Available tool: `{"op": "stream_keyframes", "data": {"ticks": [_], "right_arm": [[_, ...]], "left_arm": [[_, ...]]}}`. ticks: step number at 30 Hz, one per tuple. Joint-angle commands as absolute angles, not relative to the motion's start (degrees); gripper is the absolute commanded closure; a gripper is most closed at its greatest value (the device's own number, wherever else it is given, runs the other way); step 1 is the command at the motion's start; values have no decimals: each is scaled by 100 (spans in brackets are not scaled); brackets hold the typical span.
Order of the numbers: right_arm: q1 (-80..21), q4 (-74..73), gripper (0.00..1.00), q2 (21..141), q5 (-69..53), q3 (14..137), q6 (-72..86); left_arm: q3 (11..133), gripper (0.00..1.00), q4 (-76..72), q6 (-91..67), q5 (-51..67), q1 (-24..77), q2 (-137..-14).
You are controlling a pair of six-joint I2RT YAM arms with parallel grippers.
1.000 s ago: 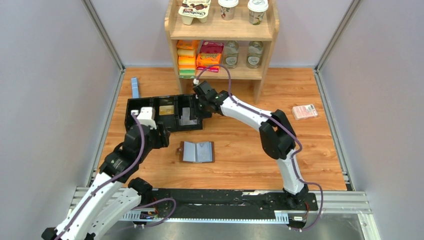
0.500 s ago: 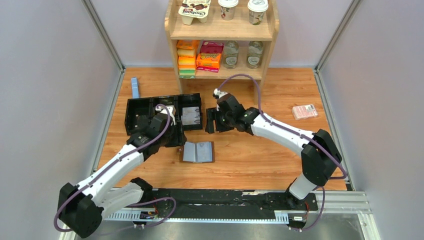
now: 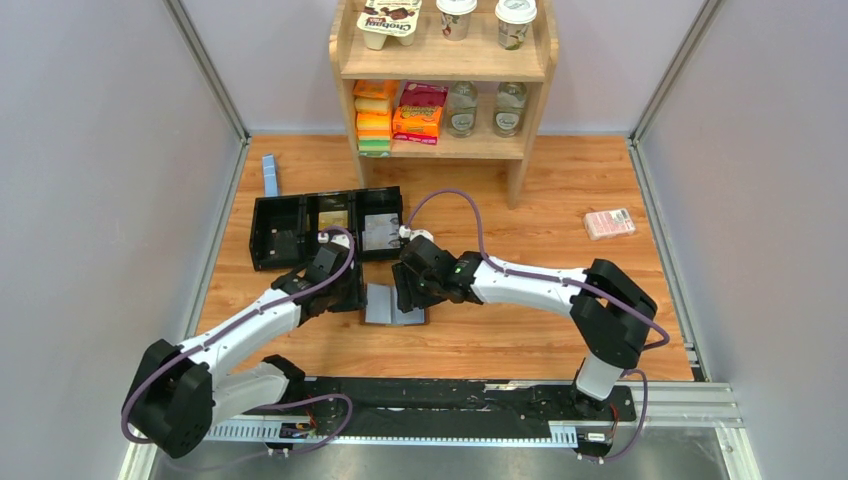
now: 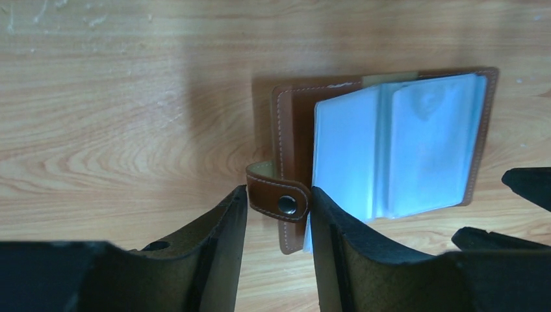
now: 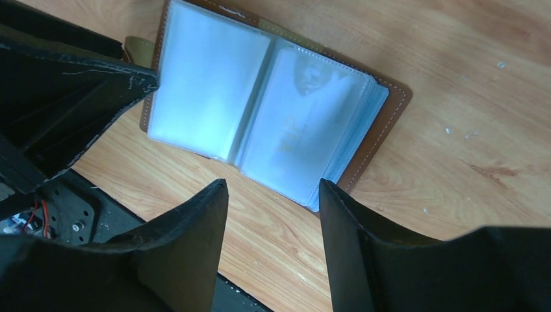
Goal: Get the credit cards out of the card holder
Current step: Remove the credit card from the card holder.
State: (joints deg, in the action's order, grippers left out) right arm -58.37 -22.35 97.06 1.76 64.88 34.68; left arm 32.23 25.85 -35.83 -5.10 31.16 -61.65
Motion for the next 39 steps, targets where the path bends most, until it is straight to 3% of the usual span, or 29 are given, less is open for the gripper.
{"op": "stream_keyframes", "data": {"ticks": [1,5,11,17,22,31,39], "right_arm": [[-5871,-2039,45,9844,351,6548,3674],[-5880,-1995,47,9914,247,6591,3542],[-5871,-2161,46,10116,474,6723,3375],[-5880,-2591,39,10327,1053,7092,3261],[-5862,-2786,36,10362,1283,7383,3217],[-5810,-2804,39,10538,1319,7392,3270],[-5783,-2725,42,10389,1371,7163,3287]], "left_arm": [[3094,52,2268,-3692,-536,3146,-6213],[3023,55,2293,-3858,-536,3146,-6424],[2567,72,2030,-4376,-378,3155,-6451],[2566,75,2092,-4386,-255,3164,-6407],[2742,75,2477,-4324,-255,3155,-6136],[3268,66,3014,-4175,-326,3155,-4966],[4034,59,2638,-4192,526,3155,-5439]]}}
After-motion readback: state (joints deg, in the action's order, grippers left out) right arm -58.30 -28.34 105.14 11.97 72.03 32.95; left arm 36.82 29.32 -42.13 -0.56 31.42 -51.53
